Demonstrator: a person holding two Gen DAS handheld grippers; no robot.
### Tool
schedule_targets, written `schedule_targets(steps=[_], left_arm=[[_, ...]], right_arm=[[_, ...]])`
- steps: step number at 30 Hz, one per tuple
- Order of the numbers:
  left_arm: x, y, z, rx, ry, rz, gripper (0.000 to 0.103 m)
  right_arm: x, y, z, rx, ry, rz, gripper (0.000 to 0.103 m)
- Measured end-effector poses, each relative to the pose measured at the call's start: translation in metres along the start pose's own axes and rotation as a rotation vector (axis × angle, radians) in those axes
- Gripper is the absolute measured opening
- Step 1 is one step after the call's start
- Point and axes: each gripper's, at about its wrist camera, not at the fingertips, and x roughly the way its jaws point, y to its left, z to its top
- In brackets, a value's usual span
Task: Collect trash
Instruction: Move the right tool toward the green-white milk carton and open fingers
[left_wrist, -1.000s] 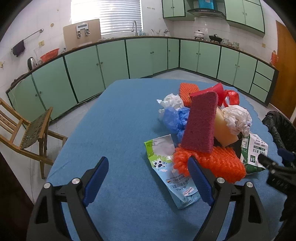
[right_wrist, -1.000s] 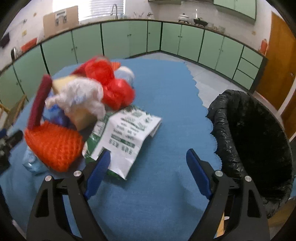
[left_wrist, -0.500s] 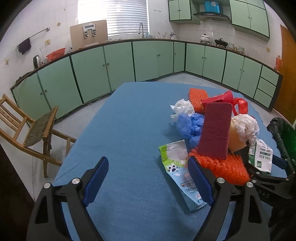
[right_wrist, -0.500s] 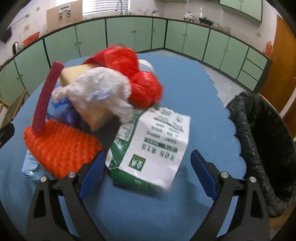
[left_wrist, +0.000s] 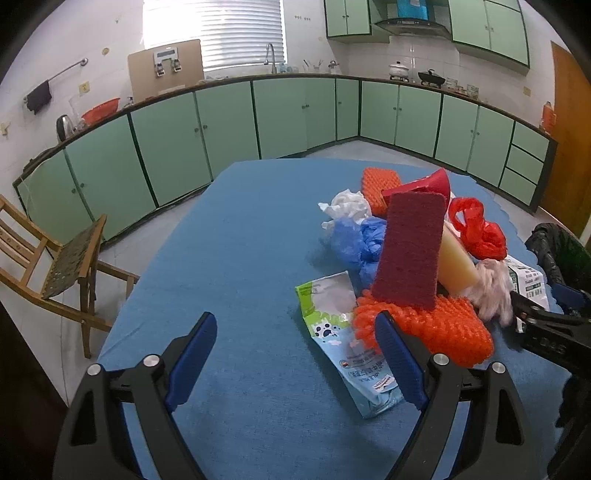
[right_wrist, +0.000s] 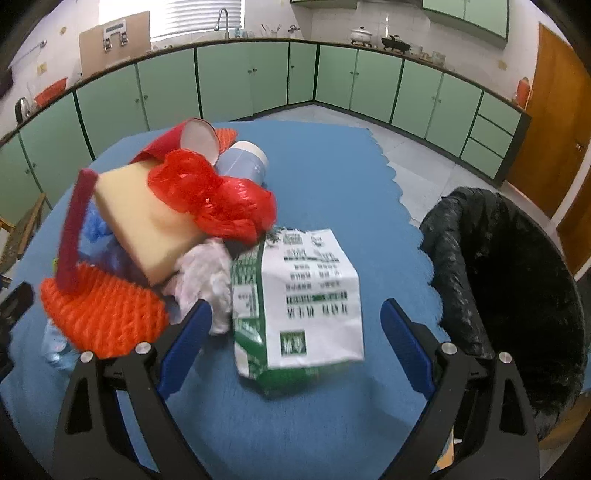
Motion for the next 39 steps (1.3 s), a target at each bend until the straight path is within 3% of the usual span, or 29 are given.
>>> schedule_targets(steps=[6,11,23,39], left_arm=[[0.001,0.0,0.001,0.001,0.005,0.002,0.086],[0.002,-0.003,0.0,0.007,0.009,-0.002,0.086],[0.001,-0.008,0.004,0.017,0.007,-0.008,0.086],[0.005,-0.017,0.005,0.033,0.016,-0.016,0.086]], right_arm=[[0.009,-0.002,-0.004,-0.008,0.029,-0.004,0.09],[-0.002,-0.012,-0.007,0.016,0.023,0.034,0.09],[-0.017,-0.018,-0.011,0.005,0.032,0.032,0.09],[0.004,-0.018,-0.018,-0.003,0.065,0.02,0.088]])
